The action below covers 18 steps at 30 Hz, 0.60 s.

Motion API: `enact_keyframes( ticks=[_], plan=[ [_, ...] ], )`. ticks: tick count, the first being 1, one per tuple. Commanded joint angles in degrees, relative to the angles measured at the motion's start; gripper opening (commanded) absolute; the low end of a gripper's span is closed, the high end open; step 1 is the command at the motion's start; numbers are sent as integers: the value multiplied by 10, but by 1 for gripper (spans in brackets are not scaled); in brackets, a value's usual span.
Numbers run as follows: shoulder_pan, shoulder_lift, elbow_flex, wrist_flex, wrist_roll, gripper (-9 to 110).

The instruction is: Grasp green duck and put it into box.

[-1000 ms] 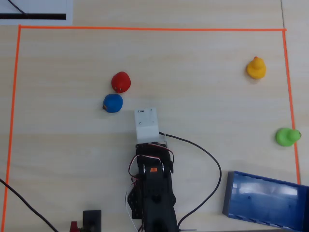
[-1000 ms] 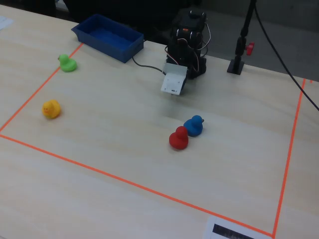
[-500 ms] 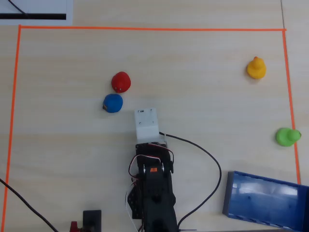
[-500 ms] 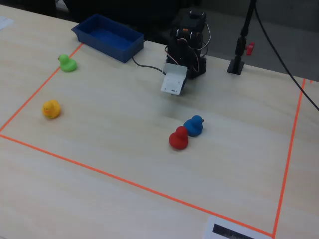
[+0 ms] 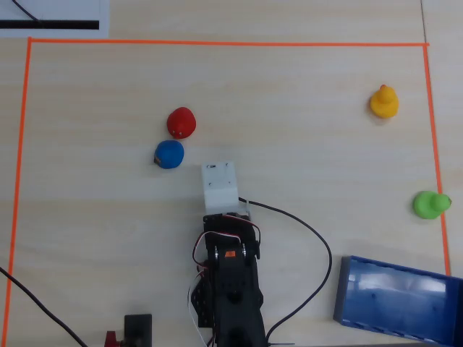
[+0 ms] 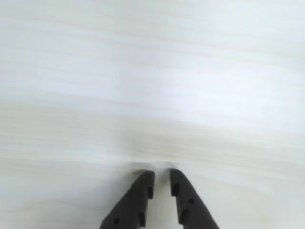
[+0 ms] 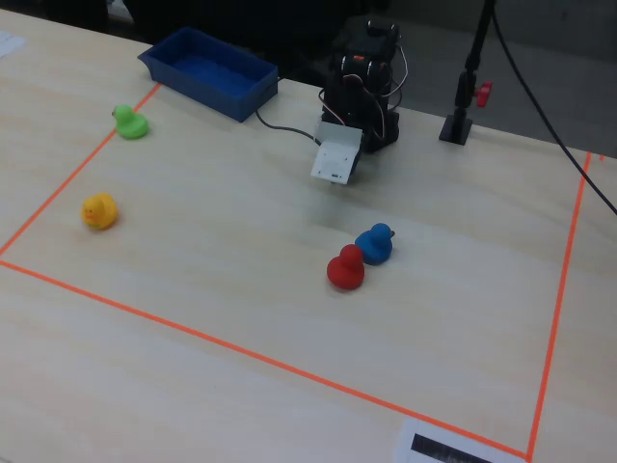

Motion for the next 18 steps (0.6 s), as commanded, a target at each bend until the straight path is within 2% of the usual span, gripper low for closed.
enact_keyframes(
  ticks=[1, 5, 9, 14, 18],
  plan=[
    [15, -4, -16, 10, 7, 1],
    [33, -115, -142, -11, 37, 1],
    [72, -290, -346, -14, 47, 4],
    [154, -499, -615, -19, 43, 5],
    [235, -616, -777, -75, 41, 7]
  ],
)
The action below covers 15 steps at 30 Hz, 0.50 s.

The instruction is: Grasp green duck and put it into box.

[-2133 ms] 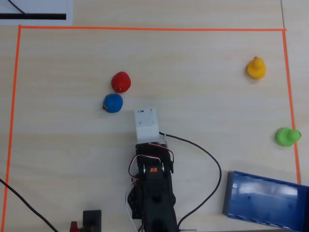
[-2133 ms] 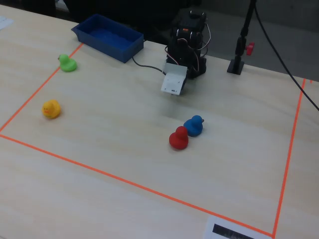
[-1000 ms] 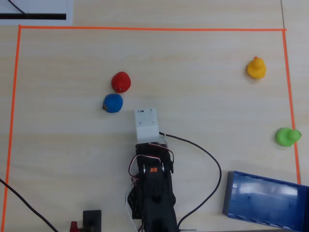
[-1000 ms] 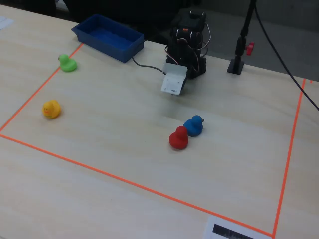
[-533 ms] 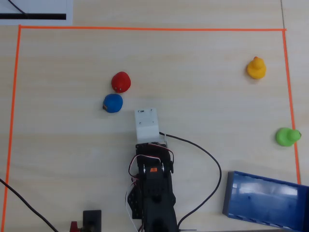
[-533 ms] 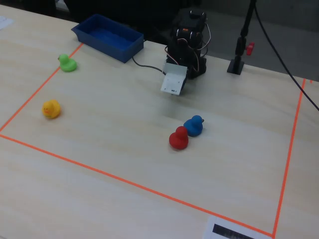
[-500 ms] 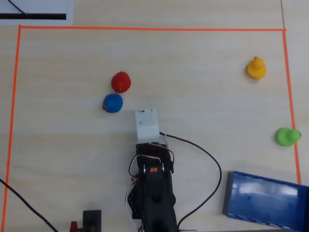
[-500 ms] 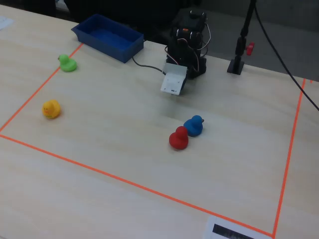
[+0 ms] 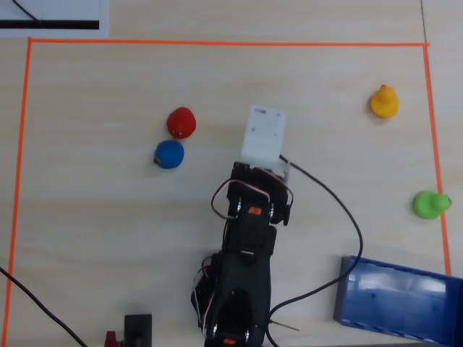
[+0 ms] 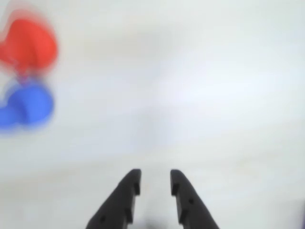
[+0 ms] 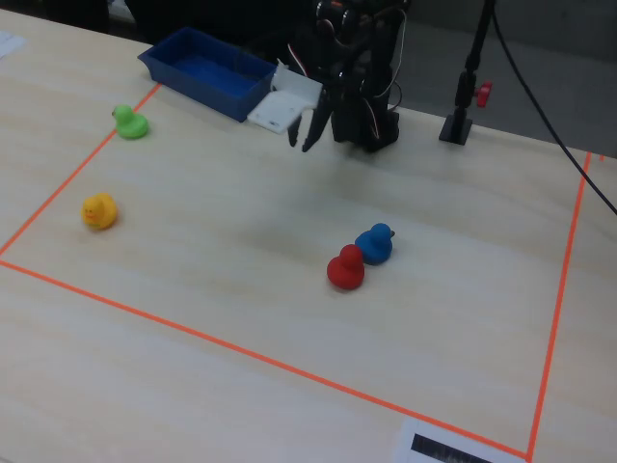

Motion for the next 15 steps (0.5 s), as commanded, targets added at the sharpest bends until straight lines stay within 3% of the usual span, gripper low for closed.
enact_keyframes(
  ticks=[1, 10, 15],
  plan=[
    [88, -134, -237, -69, 0, 8],
    [312, -274, -330, -352, 7, 15],
    [400, -381, -405, -398, 35, 17]
  ],
)
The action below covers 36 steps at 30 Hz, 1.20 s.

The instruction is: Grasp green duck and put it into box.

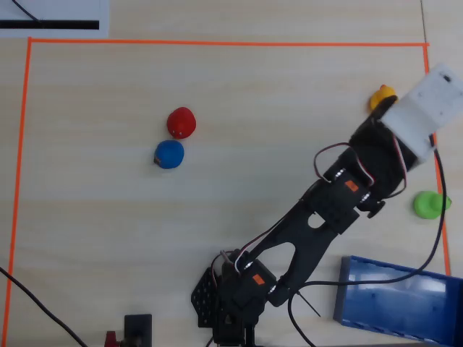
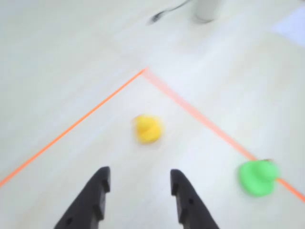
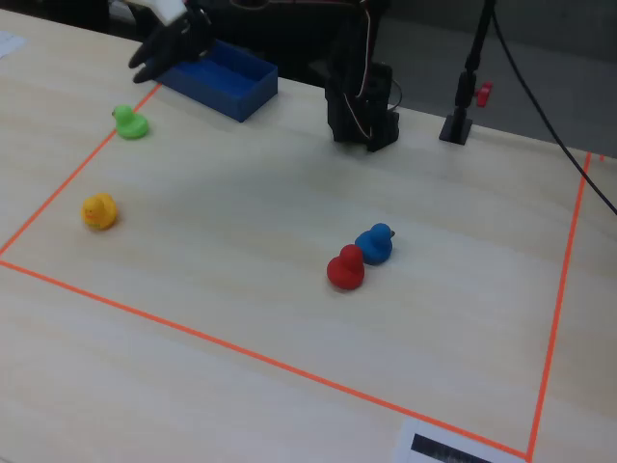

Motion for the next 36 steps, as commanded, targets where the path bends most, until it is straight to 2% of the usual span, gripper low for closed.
enact_keyframes(
  ticks=[1, 7, 11, 14, 26, 36],
  plan=[
    [69, -69, -92, -43, 32, 18],
    [125, -205, -198, -81, 74, 19],
    [152, -238, -60, -274, 43, 21],
    [170, -269, 3, -329, 13, 22],
    [198, -393, -26, -381, -38, 29],
    [244, -402, -7, -388, -75, 32]
  ],
)
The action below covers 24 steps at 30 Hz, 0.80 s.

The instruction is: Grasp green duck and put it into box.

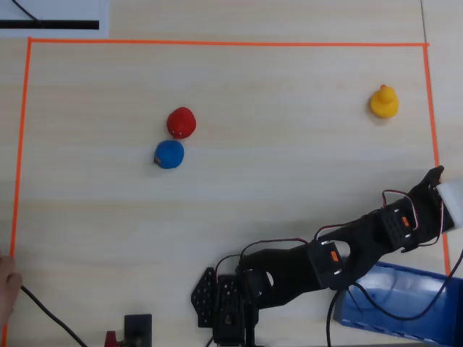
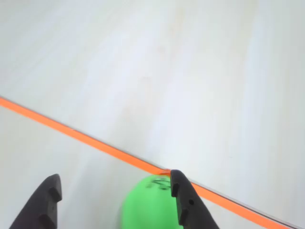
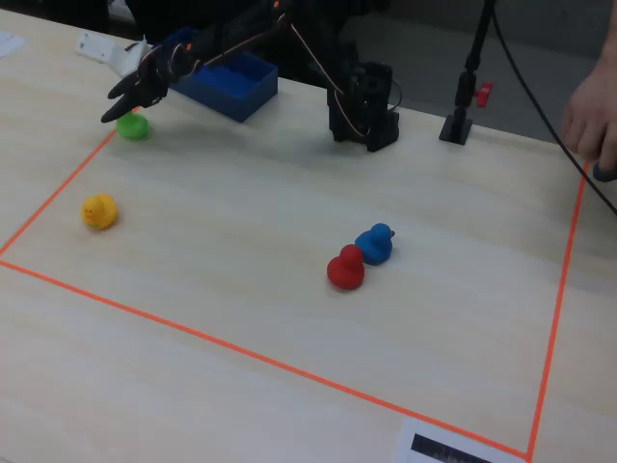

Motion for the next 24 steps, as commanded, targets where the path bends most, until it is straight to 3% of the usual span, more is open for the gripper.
enact_keyframes(
  ticks=[1, 24],
  plan=[
    [23, 15, -6, -12, -20, 32],
    [17, 18, 62, 20, -52, 35]
  ],
)
